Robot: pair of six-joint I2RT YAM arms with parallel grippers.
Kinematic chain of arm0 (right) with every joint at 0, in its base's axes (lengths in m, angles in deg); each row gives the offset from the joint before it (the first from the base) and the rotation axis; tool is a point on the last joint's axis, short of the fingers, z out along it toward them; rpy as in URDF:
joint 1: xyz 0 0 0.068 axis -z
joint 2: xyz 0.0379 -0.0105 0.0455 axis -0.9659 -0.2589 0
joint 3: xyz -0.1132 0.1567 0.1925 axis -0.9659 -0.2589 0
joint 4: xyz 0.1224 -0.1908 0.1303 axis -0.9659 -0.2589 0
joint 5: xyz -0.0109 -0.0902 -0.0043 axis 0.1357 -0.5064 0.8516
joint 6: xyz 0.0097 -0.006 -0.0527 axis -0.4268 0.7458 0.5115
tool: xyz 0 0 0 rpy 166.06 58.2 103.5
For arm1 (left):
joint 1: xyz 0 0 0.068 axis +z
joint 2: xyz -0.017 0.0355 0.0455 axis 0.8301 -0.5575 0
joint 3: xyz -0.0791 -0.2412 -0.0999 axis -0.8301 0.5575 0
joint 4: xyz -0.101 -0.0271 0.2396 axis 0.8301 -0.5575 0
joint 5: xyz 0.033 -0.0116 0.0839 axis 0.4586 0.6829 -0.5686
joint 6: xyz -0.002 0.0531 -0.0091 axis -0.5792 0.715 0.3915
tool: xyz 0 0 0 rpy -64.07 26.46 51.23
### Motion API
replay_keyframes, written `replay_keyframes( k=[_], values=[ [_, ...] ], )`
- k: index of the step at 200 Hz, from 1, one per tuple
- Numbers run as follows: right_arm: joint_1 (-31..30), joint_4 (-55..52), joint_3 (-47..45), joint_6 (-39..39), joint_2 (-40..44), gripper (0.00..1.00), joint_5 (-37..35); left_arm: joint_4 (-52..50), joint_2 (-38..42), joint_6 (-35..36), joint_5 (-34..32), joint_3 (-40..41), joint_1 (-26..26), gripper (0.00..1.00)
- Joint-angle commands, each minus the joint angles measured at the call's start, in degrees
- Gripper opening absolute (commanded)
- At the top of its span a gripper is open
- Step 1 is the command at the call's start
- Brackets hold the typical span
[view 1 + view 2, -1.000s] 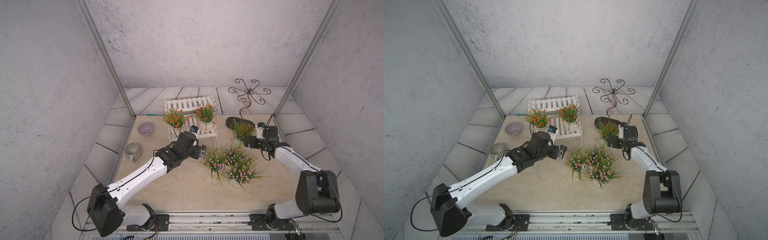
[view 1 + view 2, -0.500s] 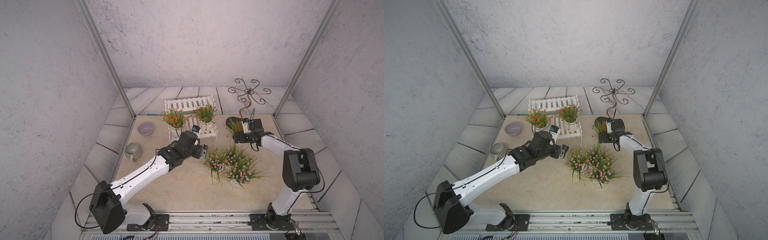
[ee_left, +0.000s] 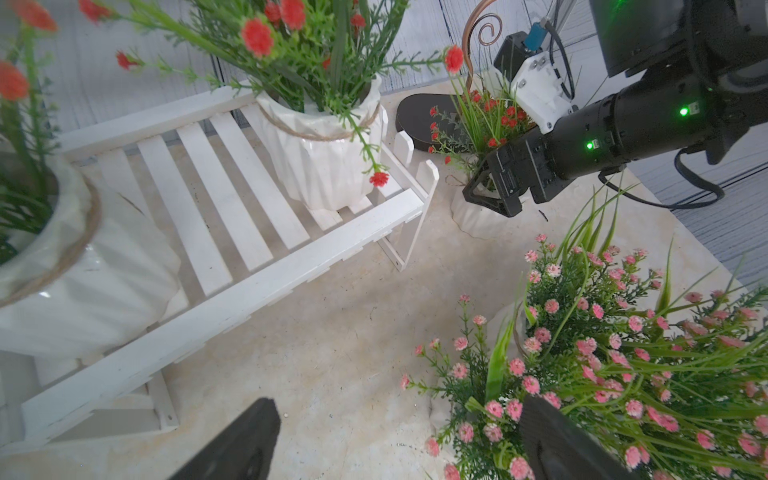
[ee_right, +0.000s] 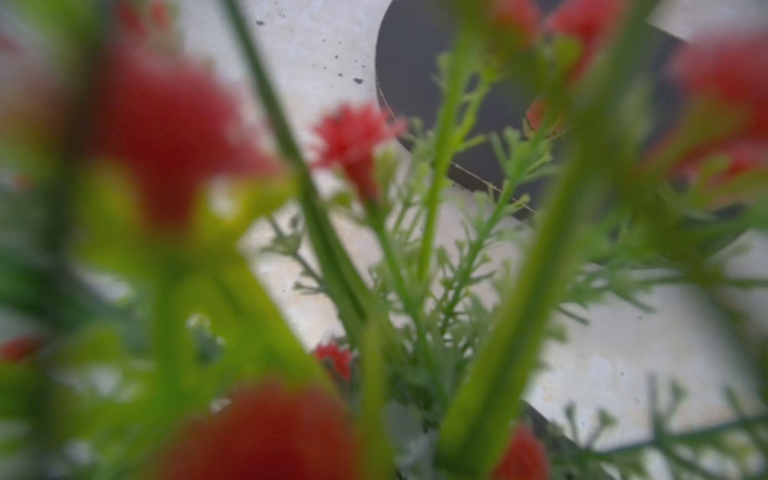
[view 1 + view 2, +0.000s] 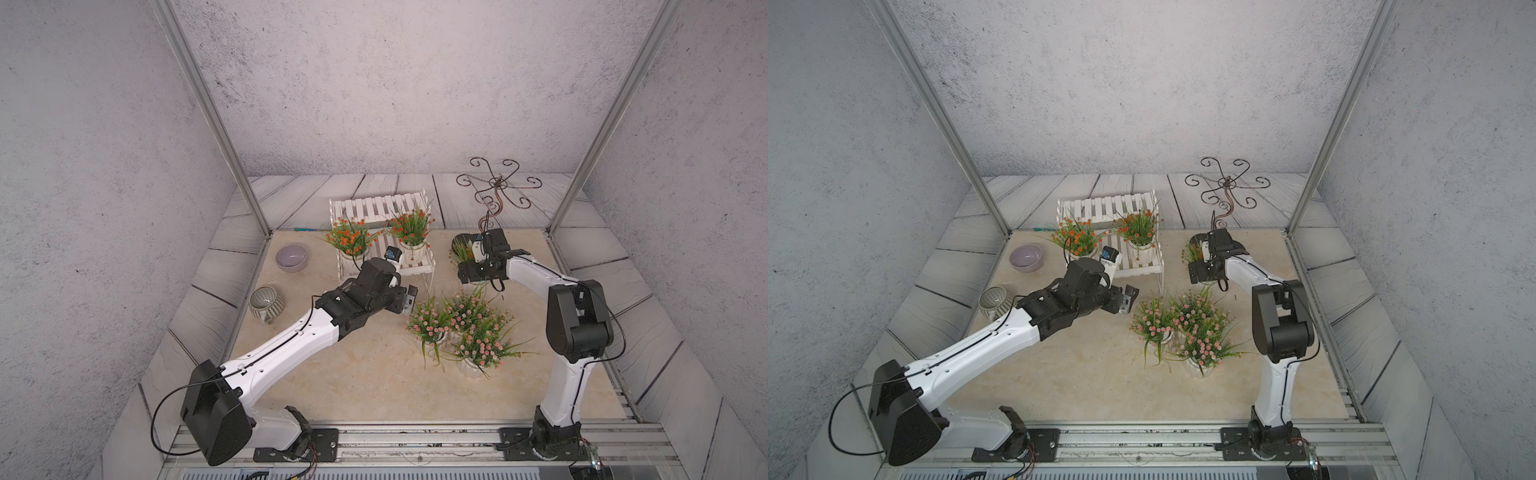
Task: Place the baby's breath potted plants on the rack by color
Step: Pick up the baby's breath potted plant from the center of the board.
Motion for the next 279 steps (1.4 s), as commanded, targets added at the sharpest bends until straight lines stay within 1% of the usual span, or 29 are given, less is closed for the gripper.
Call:
replay_keyframes(
  k=[1,12,36,50,89,154,230,259,279],
  values=[
    [-0.34,-4.84,2.4,0.07,-3.77,0.99,-1.58,-0.25,0.94,0.42,0.03,-0.63,-0.07,0.95],
    [-0.36,-5.55,3.37,-0.28,-4.49,1.0,-2.15,-0.22,1.13,0.42,-0.08,-0.51,-0.07,0.95],
    [-0.32,-5.61,3.09,-1.24,-3.99,0.87,-2.42,-0.33,1.74,0.45,-0.33,-0.31,-0.07,0.95],
    [-0.32,-4.18,1.36,-1.73,-2.18,0.82,-2.43,-0.35,2.16,0.42,-0.41,-0.03,-0.07,0.95],
    [-0.39,-2.28,-2.84,-1.92,5.14,0.74,-2.34,-0.27,2.99,0.5,-0.8,0.71,0.02,0.95],
    [-0.34,-4.31,-6.05,-0.44,16.49,0.73,-3.31,0.12,3.16,0.31,-0.71,1.2,0.28,0.95],
    [-0.57,-8.18,-1.65,-0.24,25.57,0.73,-0.6,-0.25,3.5,0.07,-0.98,1.73,0.96,0.95],
    [-2.69,-10.59,0.78,1.23,28.32,0.74,-1.57,-0.35,3.76,-0.01,-0.61,1.57,1.84,0.95],
    [-5.9,-11.96,2.1,2.09,29.94,0.74,-2.22,-1.18,4.68,0.03,-0.69,1.24,2.76,0.95]
  ],
)
